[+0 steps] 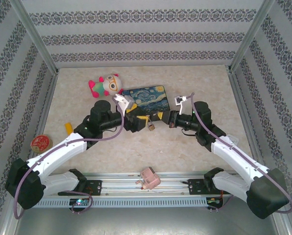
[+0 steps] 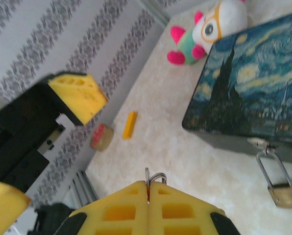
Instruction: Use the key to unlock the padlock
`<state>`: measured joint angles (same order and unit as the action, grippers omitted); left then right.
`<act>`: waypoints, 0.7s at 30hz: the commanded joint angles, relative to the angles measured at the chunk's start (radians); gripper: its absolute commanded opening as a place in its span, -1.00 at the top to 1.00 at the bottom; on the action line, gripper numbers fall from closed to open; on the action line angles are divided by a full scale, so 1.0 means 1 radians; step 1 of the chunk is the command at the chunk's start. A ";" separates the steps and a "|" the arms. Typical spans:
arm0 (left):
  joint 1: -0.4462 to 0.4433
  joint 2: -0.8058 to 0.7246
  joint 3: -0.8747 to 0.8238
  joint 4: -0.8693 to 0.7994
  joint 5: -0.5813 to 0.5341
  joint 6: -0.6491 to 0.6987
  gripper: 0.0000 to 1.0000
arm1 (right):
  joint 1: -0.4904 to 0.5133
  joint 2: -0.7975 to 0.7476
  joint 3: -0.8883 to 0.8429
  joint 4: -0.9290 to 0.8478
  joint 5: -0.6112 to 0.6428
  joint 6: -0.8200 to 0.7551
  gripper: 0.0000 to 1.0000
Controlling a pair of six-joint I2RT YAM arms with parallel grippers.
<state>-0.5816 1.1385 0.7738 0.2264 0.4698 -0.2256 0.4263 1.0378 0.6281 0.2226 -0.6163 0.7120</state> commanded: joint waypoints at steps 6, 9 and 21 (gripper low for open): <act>0.088 0.076 -0.003 0.346 0.145 -0.414 -0.73 | -0.026 0.048 0.005 0.352 -0.040 0.225 1.00; 0.097 0.121 0.009 0.412 0.199 -0.475 -0.69 | -0.026 0.072 0.012 0.417 -0.064 0.274 1.00; 0.096 0.253 0.039 0.607 0.298 -0.572 -0.30 | -0.013 0.132 0.004 0.620 -0.077 0.411 1.00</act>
<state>-0.4953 1.3705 0.7757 0.6930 0.7109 -0.7433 0.4084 1.1557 0.6243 0.7341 -0.6716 1.0794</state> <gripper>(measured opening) 0.660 0.057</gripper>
